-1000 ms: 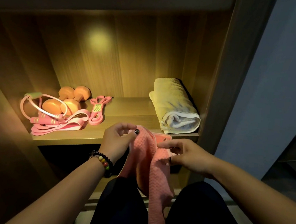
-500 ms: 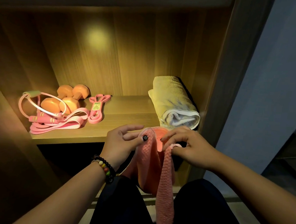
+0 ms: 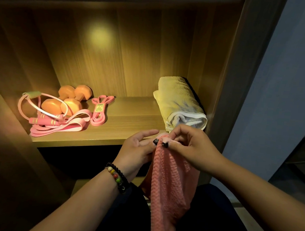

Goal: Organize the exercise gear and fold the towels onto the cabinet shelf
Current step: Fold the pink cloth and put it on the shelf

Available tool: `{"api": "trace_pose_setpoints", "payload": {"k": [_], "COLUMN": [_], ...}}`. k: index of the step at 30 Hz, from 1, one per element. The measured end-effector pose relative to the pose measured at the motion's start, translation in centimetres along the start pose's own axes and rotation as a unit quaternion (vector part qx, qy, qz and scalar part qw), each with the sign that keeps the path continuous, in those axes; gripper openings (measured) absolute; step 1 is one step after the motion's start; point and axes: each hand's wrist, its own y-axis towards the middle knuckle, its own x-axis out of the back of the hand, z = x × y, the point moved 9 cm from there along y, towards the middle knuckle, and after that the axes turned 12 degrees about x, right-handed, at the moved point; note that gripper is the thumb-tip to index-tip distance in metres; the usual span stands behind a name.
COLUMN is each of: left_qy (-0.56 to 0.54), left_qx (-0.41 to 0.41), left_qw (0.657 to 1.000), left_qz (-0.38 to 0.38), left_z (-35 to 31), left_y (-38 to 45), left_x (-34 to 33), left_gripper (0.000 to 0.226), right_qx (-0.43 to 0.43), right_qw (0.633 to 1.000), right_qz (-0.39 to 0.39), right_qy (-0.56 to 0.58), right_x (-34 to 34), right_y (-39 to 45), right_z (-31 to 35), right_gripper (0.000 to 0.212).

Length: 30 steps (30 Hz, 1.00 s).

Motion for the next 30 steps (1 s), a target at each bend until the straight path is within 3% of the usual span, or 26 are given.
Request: {"api": "trace_pose_setpoints", "payload": {"k": [7,11,14,18,21,24,28,30], "left_qy": [-0.03,0.061,0.127,0.113,0.131,0.187,0.286,0.331], "left_qx": [-0.006,-0.047,-0.077,-0.106,-0.14,-0.19,-0.229,-0.247], "left_qw": [0.996,0.996,0.989,0.986,0.977,0.957,0.922,0.901], "left_qz": [0.085,0.036,-0.019,-0.06,-0.092,-0.116,-0.126,-0.132], "left_z": [0.1,-0.3,-0.9,-2.6,-4.1,-5.6,-7.2,-8.0], "left_y": [-0.5,-0.6,-0.2,0.0,0.3,0.0,-0.3,-0.1], "left_x": [-1.5,-1.6,-1.2,-0.1,1.3,2.1,2.4,3.0], "left_gripper": [0.047,0.047,0.041,0.033,0.035,0.04,0.033,0.041], "right_qx": [-0.032,-0.039,-0.051,-0.067,-0.04,0.033,0.078,0.071], "right_qw": [0.996,0.994,0.998,0.989,0.967,0.911,0.855,0.828], "right_qz": [-0.082,-0.097,-0.043,0.133,0.202,0.189,0.177,0.173], "right_qy": [0.009,0.011,0.015,-0.014,-0.151,-0.365,-0.481,-0.529], "right_x": [1.2,1.3,0.7,-0.8,-0.4,1.4,2.4,3.0], "right_y": [-0.1,-0.1,-0.2,-1.4,-2.2,-1.3,0.3,1.1], "right_z": [-1.3,-1.9,-2.6,-3.8,-4.1,-2.9,-1.0,-0.3], "right_gripper": [0.009,0.013,0.013,0.029,0.031,0.034,0.039,0.045]}}
